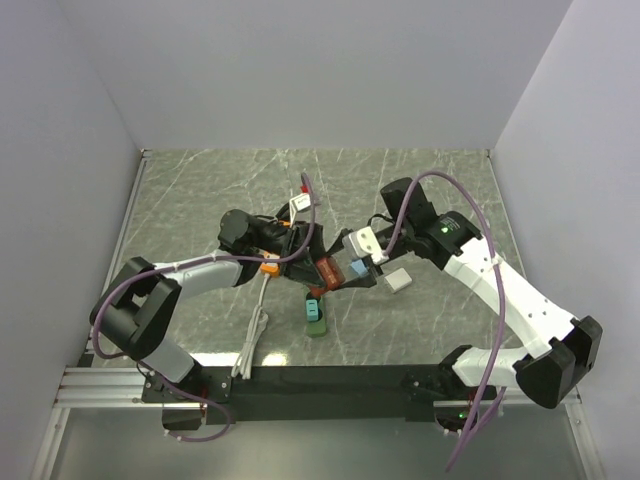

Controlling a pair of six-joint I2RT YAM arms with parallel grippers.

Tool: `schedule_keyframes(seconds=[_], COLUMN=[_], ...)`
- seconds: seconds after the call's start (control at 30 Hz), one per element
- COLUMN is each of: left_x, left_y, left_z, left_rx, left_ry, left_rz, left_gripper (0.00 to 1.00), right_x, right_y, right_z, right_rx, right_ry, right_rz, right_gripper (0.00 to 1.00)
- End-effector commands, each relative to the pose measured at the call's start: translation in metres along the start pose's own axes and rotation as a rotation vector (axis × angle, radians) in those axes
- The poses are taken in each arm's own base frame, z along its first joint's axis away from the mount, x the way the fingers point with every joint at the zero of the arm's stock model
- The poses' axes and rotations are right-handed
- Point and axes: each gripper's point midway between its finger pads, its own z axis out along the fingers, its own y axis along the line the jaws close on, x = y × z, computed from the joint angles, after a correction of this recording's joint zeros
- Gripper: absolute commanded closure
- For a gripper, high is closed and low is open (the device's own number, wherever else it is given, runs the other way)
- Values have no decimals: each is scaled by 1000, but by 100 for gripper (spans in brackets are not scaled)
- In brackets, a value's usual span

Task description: Insert the plug

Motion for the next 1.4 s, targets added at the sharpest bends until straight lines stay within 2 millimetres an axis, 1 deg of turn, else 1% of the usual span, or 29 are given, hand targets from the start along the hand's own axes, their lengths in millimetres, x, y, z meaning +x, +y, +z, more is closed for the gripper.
schedule_keyframes(seconds=[0.0,0.03,0.13,0.33,0.37,0.43,0.47,0.53,0.6,0.67,0.7,0.73,0.77,0.8,0.83,0.87,0.9,0.93,0.97,1.0,1.03,1.1,1.13,1.2,1.23,1.27,1.3,1.33,1.37], left_x=[-2,-3,-9,-31,-38,-46,-53,-67,-78,-106,-98,-112,-116,-119,-119,-128,-130,-126,-126,-131,-122,-117,-111,-106,-103,-101,-101,-98,-96], left_y=[-48,-47,-40,-14,-8,0,8,16,30,41,63,59,57,44,43,49,48,60,65,66,75,77,83,85,89,89,89,92,93], left_z=[-3,-4,-14,-46,-57,-67,-77,-85,-96,-108,-119,-123,-129,-132,-136,-149,-155,-166,-176,-193,-200,-214,-223,-230,-235,-237,-237,-237,-236], left_rx=[110,105,70,-39,-73,-107,-142,-190,-277,-413,-561,-622,-659,-659,-670,-758,-805,-875,-933,-1025,-1069,-1146,-1194,-1233,-1262,-1272,-1275,-1271,-1268], left_ry=[-27,-31,-57,-146,-172,-204,-225,-257,-280,-348,-313,-326,-351,-395,-431,-496,-526,-561,-596,-670,-687,-735,-756,-764,-773,-772,-771,-761,-754], left_rz=[608,607,598,560,546,555,508,532,520,544,512,571,593,596,616,617,618,573,565,564,538,525,506,505,490,490,497,495,499], left_gripper=[4,1,1,1,1,1,1,1,0,1,1,1,1,1,1,1,1,1,1,1,1,1,1,1,1,1,1,1,1], right_x=[-20,-23,-16,-8,-7,-5,-3,3,10,14,16,17,18,22,24,33,37,52,58,65,72,93,102,124,143,143,150,169,168], right_y=[-18,-28,-31,-43,-44,-48,-49,-53,-54,-54,-54,-57,-58,-58,-62,-68,-72,-74,-82,-86,-90,-104,-105,-119,-115,-125,-126,-122,-129], right_z=[-1,-3,-8,-20,-20,-21,-21,-23,-23,-23,-24,-26,-26,-27,-28,-29,-29,-25,-27,-27,-28,-27,-26,-25,-20,-21,-21,-19,-20], right_rx=[84,129,205,336,345,364,373,410,426,449,458,480,489,499,516,547,556,553,581,590,607,634,636,660,636,650,649,641,648], right_ry=[-60,-60,-15,42,45,53,58,72,84,91,94,95,98,107,109,137,151,180,205,225,246,309,342,407,456,468,491,546,555], right_rz=[7,-23,43,111,121,151,161,196,222,246,254,263,267,277,294,318,336,381,395,413,442,490,525,570,623,624,642,679,680], right_gripper=[99,100,100,100,100,100,100,100,100,100,100,100,100,100,100,100,100,100,100,100,100,100,100,100,100,100,100,100,100])
